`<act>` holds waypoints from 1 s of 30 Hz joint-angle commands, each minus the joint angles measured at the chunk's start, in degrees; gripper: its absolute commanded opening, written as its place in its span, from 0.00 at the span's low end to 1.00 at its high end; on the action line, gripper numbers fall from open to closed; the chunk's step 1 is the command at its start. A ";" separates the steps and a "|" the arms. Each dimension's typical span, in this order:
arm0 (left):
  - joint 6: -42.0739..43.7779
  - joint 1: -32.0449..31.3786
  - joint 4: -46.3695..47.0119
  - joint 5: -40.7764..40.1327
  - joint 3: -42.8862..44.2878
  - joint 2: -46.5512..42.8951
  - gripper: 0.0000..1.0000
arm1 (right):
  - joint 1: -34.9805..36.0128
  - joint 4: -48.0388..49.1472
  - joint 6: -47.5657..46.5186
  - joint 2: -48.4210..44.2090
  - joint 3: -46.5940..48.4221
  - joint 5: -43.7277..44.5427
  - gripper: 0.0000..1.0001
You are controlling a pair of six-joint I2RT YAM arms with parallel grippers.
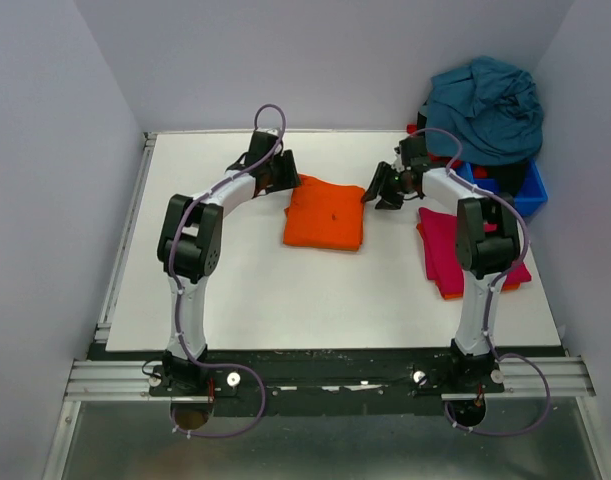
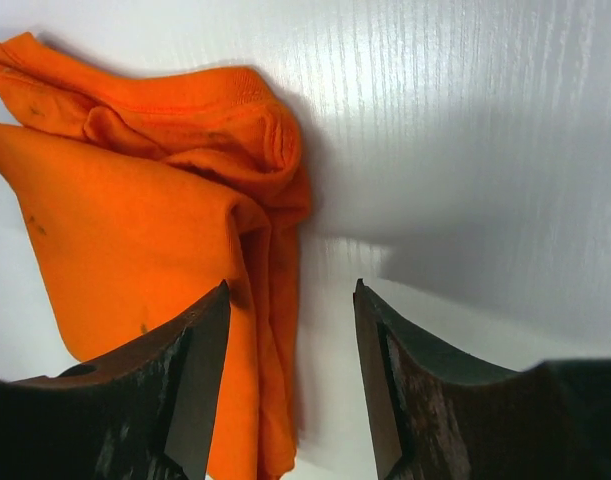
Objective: Fold and stack the t-shirts
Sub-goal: Fold the long partially folded tshirt into a neat square
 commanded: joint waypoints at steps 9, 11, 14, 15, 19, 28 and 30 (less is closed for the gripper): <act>1.81 1.34 -0.20 5.73 4.91 8.05 0.59 | 0.68 -1.87 2.07 7.37 9.00 -1.55 0.54; 1.20 1.52 -0.20 6.17 5.96 9.54 0.57 | 0.60 -3.45 2.34 8.51 10.41 -0.41 0.50; 0.85 1.61 -0.38 6.17 6.93 10.69 0.57 | 0.60 -3.89 2.60 9.57 11.46 -0.05 0.50; 0.84 1.69 -0.20 5.99 6.94 10.78 0.57 | 0.68 -4.42 2.60 10.00 11.99 0.30 0.49; 1.28 2.05 0.24 5.20 6.41 10.52 0.61 | 0.95 -6.00 2.25 11.24 13.57 1.44 0.49; -2.40 2.05 4.89 10.30 5.97 13.15 0.56 | 2.70 -7.06 3.04 13.26 15.25 3.38 0.38; -3.81 2.05 7.09 11.00 4.65 13.15 0.47 | 2.97 -7.32 3.31 13.26 15.51 3.90 0.31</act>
